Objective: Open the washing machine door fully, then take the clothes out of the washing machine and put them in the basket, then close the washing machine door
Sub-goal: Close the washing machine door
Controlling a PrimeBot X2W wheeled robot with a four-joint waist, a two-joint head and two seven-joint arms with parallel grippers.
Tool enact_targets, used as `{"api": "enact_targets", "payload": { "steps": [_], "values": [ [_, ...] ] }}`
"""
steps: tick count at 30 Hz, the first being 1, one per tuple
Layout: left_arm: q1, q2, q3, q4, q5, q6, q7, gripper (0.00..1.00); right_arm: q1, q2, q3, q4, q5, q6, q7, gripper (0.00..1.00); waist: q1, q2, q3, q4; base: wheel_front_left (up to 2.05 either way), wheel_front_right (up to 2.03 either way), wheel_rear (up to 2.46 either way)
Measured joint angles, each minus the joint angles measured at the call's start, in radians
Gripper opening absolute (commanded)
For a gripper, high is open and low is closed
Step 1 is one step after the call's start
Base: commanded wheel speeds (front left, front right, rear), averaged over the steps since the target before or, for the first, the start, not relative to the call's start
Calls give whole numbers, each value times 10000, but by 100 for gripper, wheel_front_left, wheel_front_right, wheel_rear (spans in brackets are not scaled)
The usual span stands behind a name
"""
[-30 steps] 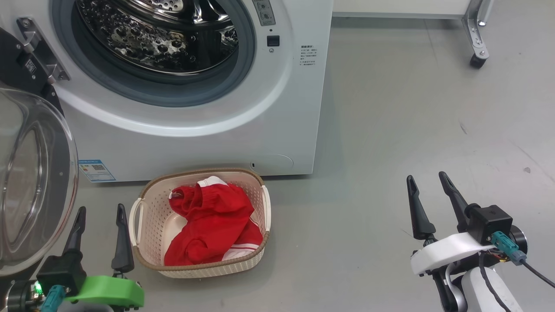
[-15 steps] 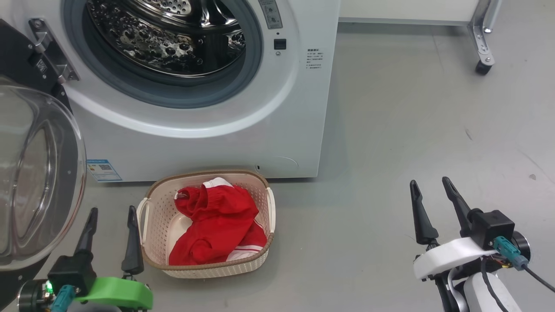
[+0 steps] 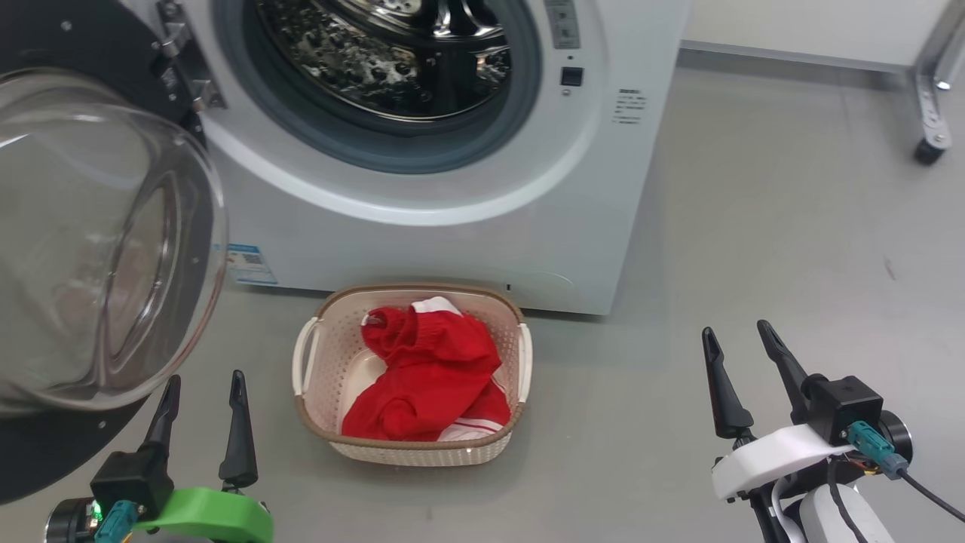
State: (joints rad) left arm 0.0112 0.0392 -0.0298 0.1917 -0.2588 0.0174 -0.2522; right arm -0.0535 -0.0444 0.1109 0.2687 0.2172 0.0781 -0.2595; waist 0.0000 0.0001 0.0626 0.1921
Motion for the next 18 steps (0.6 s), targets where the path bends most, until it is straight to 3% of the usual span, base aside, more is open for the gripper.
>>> {"api": "enact_targets", "payload": {
  "steps": [18],
  "values": [
    [208, 0, -98, 276, -345, 274, 2, 100, 0, -4, 278, 38, -261, 127, 0, 100, 0, 0, 132, 2199, 0, 0, 0]
  ]
}}
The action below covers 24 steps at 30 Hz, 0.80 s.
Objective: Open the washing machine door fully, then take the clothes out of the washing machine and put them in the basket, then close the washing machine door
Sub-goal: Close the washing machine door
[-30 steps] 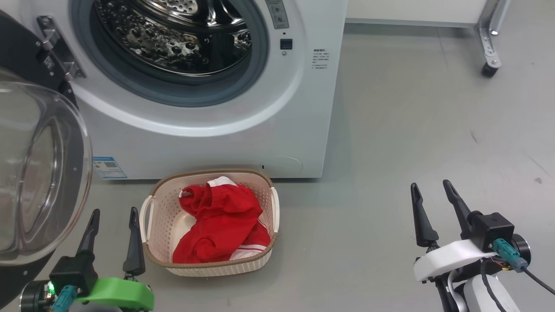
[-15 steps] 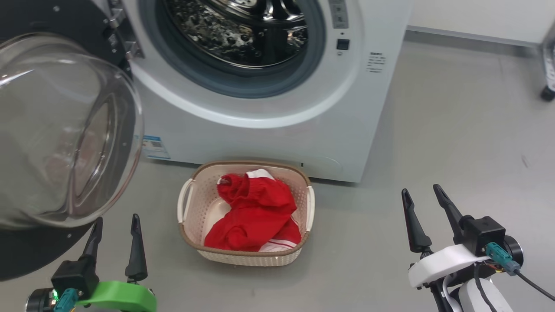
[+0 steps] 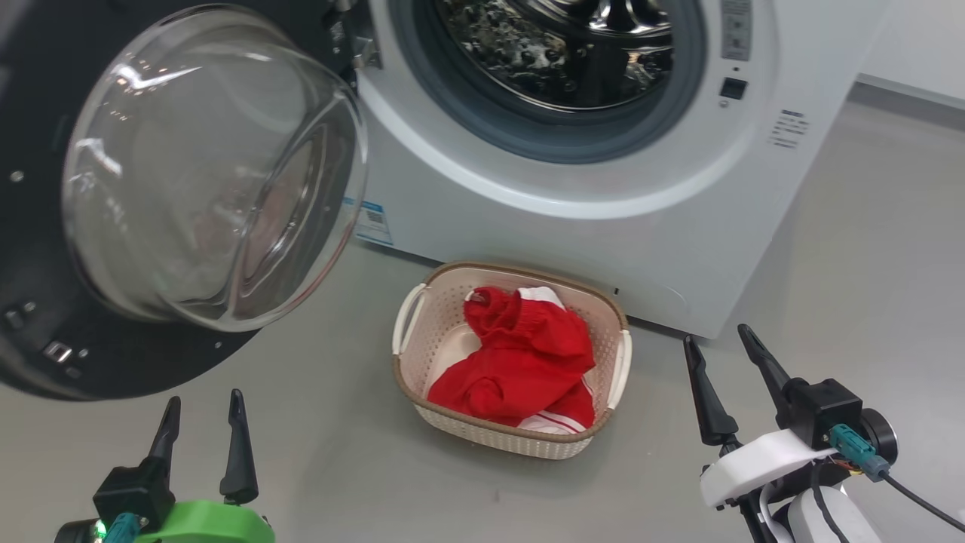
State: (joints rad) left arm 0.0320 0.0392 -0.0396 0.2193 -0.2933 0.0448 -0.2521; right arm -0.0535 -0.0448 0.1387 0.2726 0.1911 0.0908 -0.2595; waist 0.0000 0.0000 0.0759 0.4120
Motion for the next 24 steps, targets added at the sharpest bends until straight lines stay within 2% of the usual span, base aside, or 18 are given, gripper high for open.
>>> {"api": "enact_targets", "payload": {
  "steps": [11, 24],
  "values": [
    [217, 0, 314, 48, -389, 209, -2, 100, -120, -2, 834, 190, 0, 132, 0, 100, 0, 0, 28, 1094, 0, 0, 0],
    [515, -6, 853, -234, -698, 430, -2, 100, -684, -17, 1563, 606, 2, 222, 0, 100, 0, 0, 205, 1329, 0, 0, 0]
  ]
}}
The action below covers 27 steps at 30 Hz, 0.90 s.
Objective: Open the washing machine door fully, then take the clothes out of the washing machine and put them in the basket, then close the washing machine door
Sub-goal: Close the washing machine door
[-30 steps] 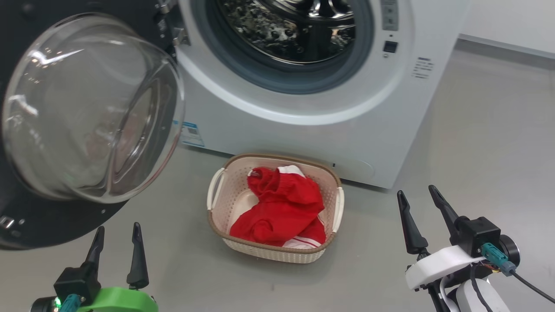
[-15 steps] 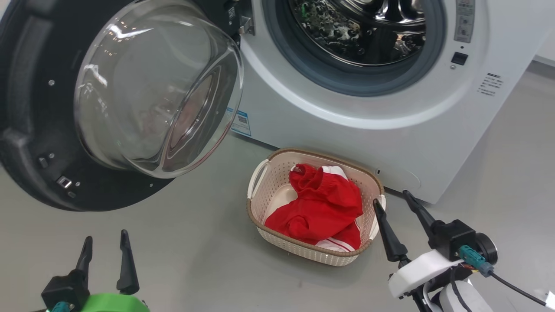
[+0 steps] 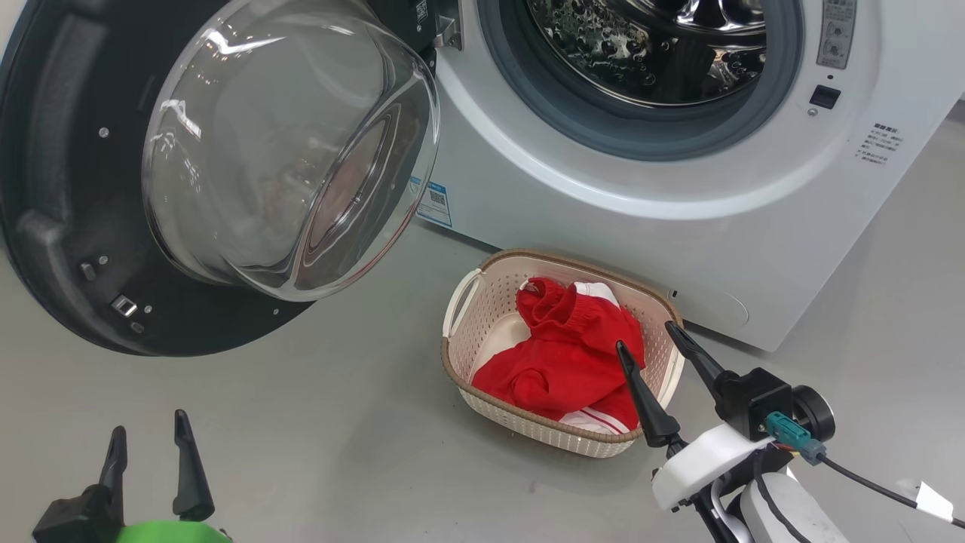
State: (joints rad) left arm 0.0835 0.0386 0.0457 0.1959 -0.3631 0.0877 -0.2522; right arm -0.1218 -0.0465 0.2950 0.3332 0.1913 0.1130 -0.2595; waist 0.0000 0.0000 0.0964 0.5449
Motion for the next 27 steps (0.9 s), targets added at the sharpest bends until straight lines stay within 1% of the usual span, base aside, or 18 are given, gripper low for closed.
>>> {"api": "enact_targets", "payload": {
  "steps": [5, 6, 7, 8, 9, 12, 13, 17, 20, 23, 27],
  "values": [
    [68, 0, 86, -59, -251, 56, 0, 100, -133, -8, 46, 123, 0, 2, 0, 100, 0, 0, 51, 20, 0, 0, 0],
    [79, 0, 98, -63, -299, 56, 0, 92, -157, -10, 46, 136, 2, 2, 0, 100, 0, 0, 61, 21, 0, 0, 0],
    [82, 0, 100, -63, -378, 56, 0, 47, -170, -10, 46, 157, 0, 2, 0, 100, 0, 0, 70, 22, 0, 0, 0],
    [82, -2, 107, -65, -500, 56, 0, 17, -172, -12, 46, 176, 2, 2, 0, 100, 0, 0, 78, 21, 0, 0, 0],
    [83, -2, 109, -65, -554, 56, 0, 0, -172, -13, 44, 201, 2, 2, 2, 100, 0, 0, 85, 21, 0, 0, 0],
    [83, -6, 119, -105, -1365, 54, 0, 0, -175, -15, 23, 249, 17, 4, 0, 100, 0, 0, 104, 17, 0, 0, 0],
    [82, -8, 188, -125, -2355, 36, 2, 0, -180, -19, 4, 267, 17, 4, 0, 100, 0, 0, 115, 15, 0, 0, 0],
    [79, -13, 347, -86, -4351, -374, 2, 0, -186, -23, -23, 282, 35, 4, 0, 100, 1, 0, 134, 11, 0, 0, 0],
    [77, -13, 525, -50, -5453, -619, 0, 0, -188, -23, -38, 290, 40, 4, 0, 100, 1, 0, 149, 10, 0, 0, 0],
    [68, -21, 702, 59, -6838, -869, 0, 0, -190, -23, -69, 299, 81, 4, 0, 100, 1, 0, 167, 9, 0, 0, 0],
    [54, -29, 826, 345, -8489, -1398, -42, 0, -198, -25, -94, 311, 92, 6, 0, 100, 0, 0, 193, 6, 0, 0, 0]
  ]
}}
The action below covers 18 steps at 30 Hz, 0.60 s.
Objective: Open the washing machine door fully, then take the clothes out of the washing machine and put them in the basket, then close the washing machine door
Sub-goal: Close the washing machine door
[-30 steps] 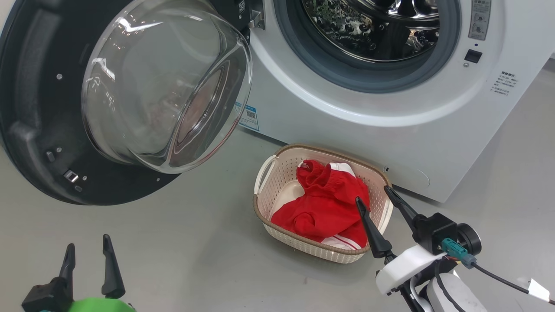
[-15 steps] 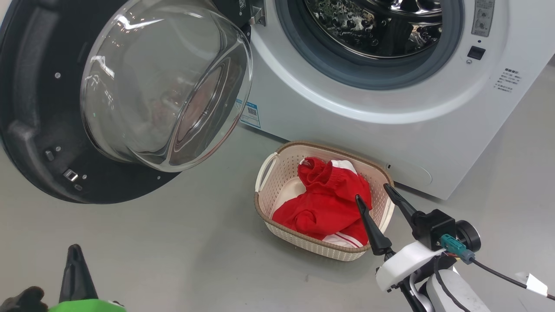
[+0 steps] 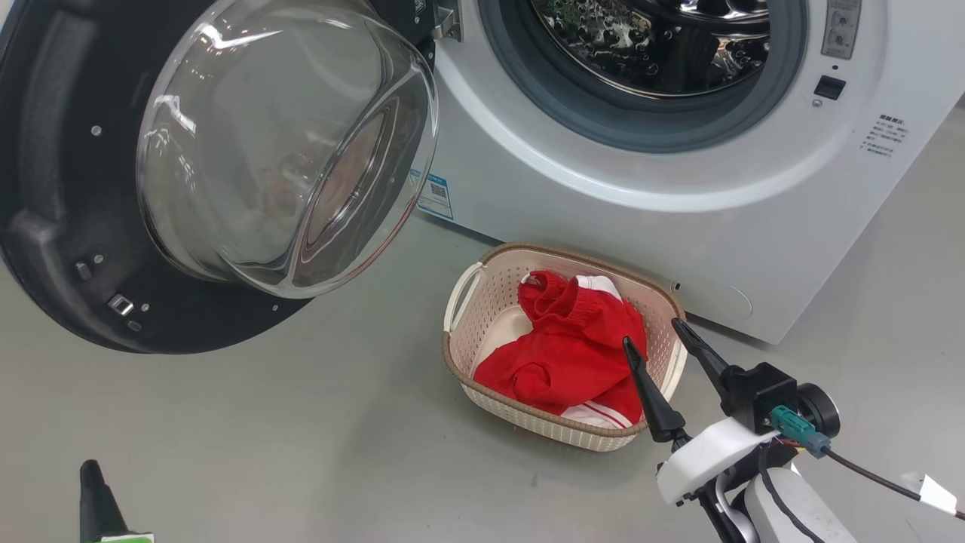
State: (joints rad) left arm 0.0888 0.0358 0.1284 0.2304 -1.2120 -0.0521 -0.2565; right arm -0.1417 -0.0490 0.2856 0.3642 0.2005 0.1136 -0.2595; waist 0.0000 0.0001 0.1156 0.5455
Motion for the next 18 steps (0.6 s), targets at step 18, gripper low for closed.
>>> {"api": "enact_targets", "payload": {
  "steps": [18],
  "values": [
    [-1250, 2, 848, 708, -1845, -594, 0, 0, -17, 0, -226, 23, 15, 15, 0, 100, 0, 0, 121, -36, 0, 0, 0]
  ]
}}
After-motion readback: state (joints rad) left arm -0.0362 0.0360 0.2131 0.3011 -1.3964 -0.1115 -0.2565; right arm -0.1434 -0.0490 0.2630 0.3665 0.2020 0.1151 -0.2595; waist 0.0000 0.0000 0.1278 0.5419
